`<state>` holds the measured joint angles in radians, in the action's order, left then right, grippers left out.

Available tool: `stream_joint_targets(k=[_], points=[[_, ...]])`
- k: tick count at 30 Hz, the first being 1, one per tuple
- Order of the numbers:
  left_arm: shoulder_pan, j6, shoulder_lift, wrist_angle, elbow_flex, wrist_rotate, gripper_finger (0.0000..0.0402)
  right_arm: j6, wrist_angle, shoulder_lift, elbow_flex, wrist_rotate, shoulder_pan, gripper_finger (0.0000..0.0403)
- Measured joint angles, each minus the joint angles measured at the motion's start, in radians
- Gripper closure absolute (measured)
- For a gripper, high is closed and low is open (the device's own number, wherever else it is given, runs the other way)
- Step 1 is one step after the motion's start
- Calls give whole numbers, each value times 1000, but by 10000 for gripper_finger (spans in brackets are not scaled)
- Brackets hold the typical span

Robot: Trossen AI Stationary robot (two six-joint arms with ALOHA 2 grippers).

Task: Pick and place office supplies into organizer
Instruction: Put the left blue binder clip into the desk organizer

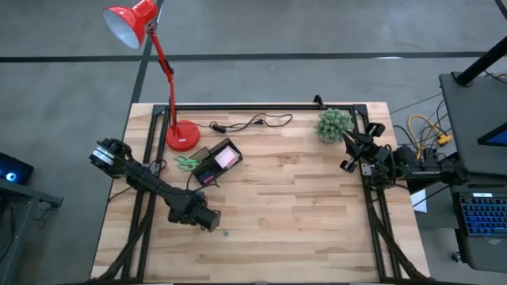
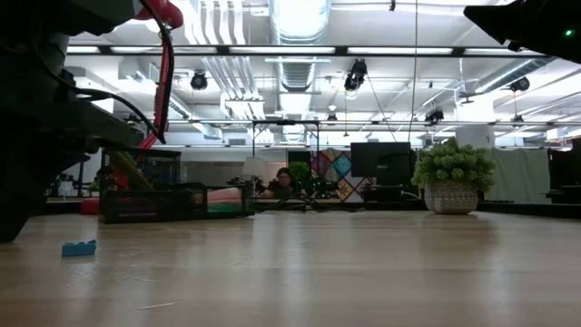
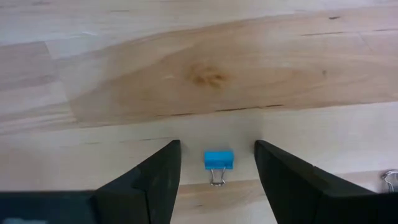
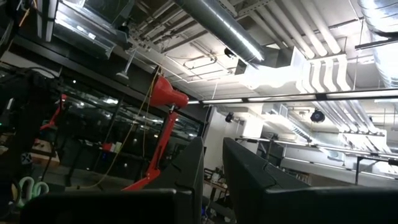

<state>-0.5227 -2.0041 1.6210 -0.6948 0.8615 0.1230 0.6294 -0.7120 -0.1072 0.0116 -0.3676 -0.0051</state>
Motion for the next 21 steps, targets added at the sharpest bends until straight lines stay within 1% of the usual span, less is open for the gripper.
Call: stream_joint_targets(k=[5, 14, 17, 21], points=[[0, 29, 0, 0, 7, 10, 208, 0, 0, 0, 0, 0, 0, 351], [0, 29, -1, 14, 0, 29, 211, 0, 0, 0, 0, 0, 0, 351], [-1, 30, -1, 14, -2, 29, 226, 0, 0, 0, 0, 0, 0, 351], [-1, 31, -1, 14, -2, 30, 261, 0, 0, 0, 0, 0, 0, 351]])
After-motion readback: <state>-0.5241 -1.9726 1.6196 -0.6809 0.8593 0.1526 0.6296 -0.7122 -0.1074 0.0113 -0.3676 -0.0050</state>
